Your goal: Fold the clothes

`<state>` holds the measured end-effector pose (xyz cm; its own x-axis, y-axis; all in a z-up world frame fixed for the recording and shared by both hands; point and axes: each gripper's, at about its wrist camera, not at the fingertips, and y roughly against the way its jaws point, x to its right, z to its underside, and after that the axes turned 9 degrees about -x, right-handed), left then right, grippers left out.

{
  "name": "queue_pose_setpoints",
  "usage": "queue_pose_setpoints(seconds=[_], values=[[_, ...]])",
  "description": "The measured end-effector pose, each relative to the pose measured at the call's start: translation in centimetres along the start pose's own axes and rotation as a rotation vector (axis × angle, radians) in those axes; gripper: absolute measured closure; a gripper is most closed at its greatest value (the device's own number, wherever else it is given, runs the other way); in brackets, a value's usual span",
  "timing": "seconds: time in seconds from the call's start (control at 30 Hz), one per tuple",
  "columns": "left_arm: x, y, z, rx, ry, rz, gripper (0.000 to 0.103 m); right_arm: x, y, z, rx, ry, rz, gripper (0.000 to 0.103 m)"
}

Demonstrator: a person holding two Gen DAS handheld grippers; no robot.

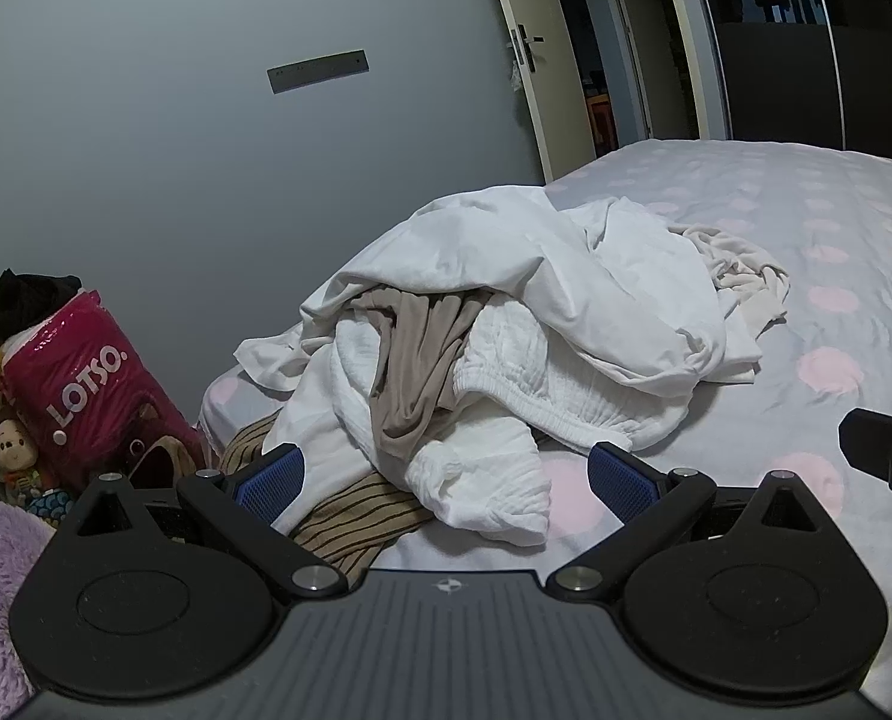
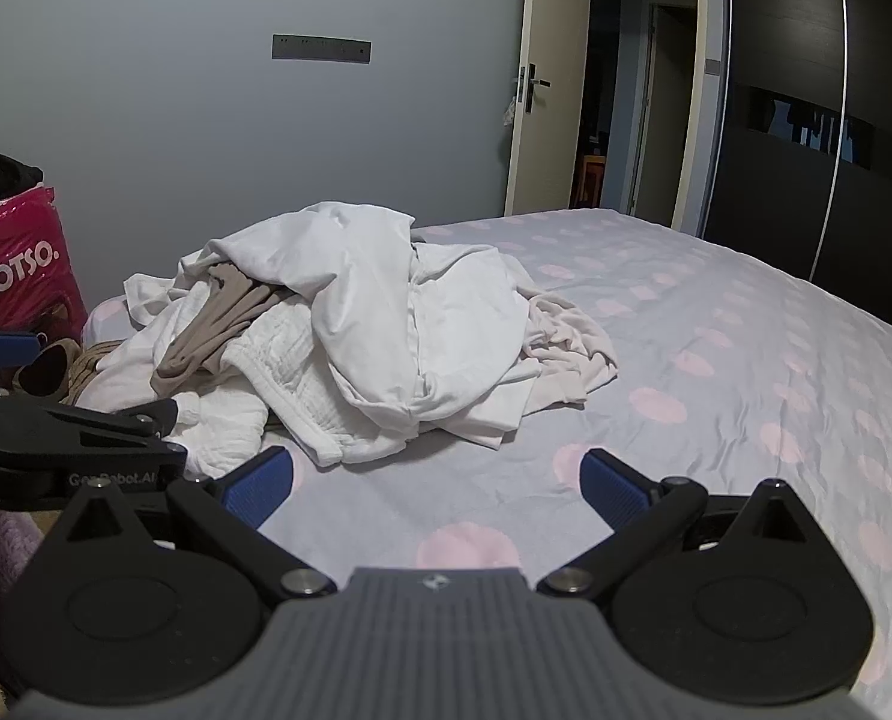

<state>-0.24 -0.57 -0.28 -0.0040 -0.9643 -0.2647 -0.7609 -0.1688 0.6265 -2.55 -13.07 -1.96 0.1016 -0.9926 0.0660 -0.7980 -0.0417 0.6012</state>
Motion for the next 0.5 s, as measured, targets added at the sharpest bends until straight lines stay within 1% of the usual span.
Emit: queue_pose_setpoints(seconds=[0.5], values=[[0.19,-0.32,0.04,-0.015,-0.002,-0.003,0.000,0.01,-0.34,0.06,-0.011,0.000,0.007,0.001]])
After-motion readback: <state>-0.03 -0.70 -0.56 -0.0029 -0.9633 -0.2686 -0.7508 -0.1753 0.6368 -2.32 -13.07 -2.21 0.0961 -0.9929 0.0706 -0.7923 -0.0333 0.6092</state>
